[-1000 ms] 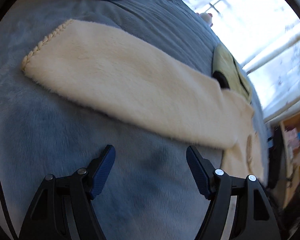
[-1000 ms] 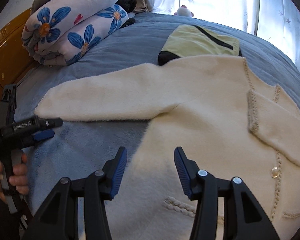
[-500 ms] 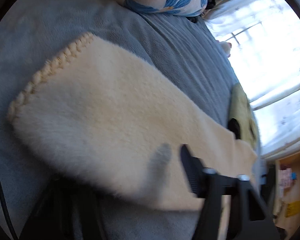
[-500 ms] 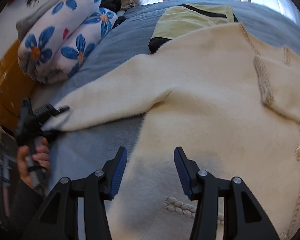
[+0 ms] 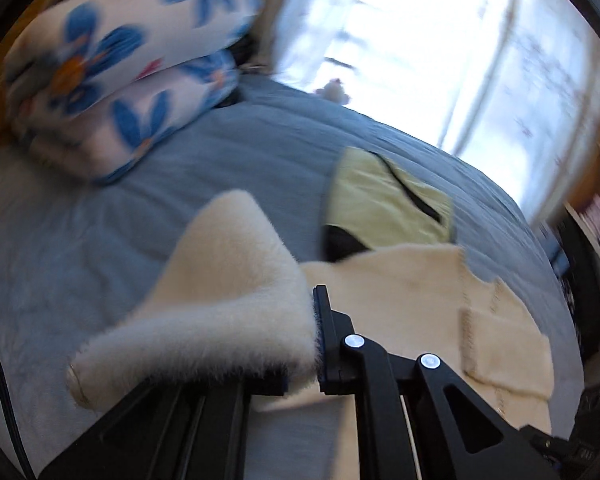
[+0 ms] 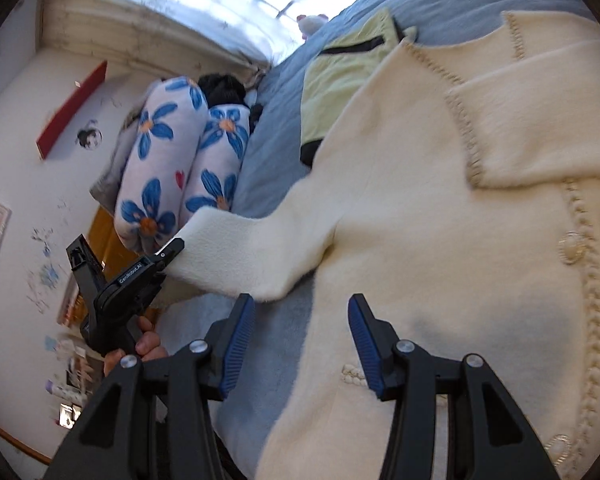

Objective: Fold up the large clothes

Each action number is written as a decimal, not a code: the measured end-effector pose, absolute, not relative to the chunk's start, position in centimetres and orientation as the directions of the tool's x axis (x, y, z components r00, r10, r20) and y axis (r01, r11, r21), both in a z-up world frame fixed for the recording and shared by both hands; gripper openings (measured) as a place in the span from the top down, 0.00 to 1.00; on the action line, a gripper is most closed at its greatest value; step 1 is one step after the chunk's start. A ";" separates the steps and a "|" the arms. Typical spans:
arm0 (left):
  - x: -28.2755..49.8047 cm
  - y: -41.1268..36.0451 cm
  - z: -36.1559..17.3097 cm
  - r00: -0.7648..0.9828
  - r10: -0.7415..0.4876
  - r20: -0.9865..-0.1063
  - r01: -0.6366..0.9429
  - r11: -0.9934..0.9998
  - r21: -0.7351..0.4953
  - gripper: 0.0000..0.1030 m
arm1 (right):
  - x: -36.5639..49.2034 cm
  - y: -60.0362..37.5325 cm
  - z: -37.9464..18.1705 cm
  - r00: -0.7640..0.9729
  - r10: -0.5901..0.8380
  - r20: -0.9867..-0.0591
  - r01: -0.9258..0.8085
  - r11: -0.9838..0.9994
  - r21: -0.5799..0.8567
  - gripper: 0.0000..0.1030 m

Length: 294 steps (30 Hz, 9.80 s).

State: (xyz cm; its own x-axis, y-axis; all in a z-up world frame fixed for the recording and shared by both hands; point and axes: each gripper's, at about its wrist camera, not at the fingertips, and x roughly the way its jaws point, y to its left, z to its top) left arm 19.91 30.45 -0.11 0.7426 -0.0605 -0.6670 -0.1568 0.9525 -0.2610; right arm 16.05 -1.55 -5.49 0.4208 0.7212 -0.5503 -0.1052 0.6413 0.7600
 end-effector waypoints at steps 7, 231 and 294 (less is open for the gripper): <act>22.5 14.0 -3.6 0.608 -0.201 -0.768 0.089 0.979 -0.185 0.93 | 14.1 -9.1 -5.2 0.517 0.658 -0.548 -0.017 0.648 0.762 0.52; -1.9 25.0 -12.3 0.438 -0.213 -0.873 -0.173 0.933 -0.314 0.33 | -6.1 -27.1 -4.4 0.579 -0.109 -0.808 0.264 0.963 0.059 0.57; -5.0 17.3 -9.1 0.392 -0.392 -0.832 0.191 0.920 -0.343 0.72 | -8.4 -31.2 -8.4 0.460 0.365 -0.809 0.108 0.882 0.459 0.71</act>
